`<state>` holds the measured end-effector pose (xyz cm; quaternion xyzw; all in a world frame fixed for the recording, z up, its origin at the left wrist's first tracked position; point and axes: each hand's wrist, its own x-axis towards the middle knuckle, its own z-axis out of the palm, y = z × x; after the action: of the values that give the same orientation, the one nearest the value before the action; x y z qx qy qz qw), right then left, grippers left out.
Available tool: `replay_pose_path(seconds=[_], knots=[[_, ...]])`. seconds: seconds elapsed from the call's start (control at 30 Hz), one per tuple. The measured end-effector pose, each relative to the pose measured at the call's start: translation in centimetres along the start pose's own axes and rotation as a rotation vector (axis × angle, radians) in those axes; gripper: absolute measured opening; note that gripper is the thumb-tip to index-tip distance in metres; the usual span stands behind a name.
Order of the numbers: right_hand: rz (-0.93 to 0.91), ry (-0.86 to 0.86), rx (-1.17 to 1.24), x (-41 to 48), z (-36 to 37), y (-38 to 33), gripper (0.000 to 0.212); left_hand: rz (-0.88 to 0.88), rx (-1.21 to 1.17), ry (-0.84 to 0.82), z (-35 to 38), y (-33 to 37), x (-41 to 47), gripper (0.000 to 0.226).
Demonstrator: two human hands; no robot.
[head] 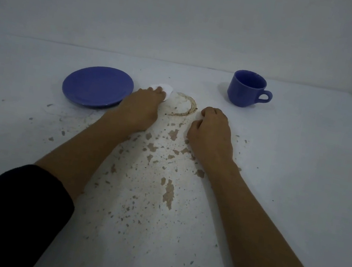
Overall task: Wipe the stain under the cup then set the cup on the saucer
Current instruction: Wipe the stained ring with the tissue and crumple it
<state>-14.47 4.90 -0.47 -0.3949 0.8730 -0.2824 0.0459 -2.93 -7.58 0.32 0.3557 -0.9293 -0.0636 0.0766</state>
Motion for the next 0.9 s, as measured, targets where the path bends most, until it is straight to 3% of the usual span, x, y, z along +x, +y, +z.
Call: replay_pose_path(seconds=[0.27, 0.53, 0.9], knots=[[0.029, -0.032, 0.001, 0.1, 0.4, 0.3, 0.050, 0.057, 0.017, 0.013, 0.5, 2.3, 1.0, 0.052], [0.009, -0.011, 0.003, -0.1, 0.1, 0.1, 0.042, -0.002, 0.043, 0.024, -0.2, 1.6, 0.4, 0.053], [-0.014, 0.003, -0.003, -0.1, 0.4, 0.2, 0.039, 0.089, 0.118, 0.030, 0.3, 2.4, 0.7, 0.047]])
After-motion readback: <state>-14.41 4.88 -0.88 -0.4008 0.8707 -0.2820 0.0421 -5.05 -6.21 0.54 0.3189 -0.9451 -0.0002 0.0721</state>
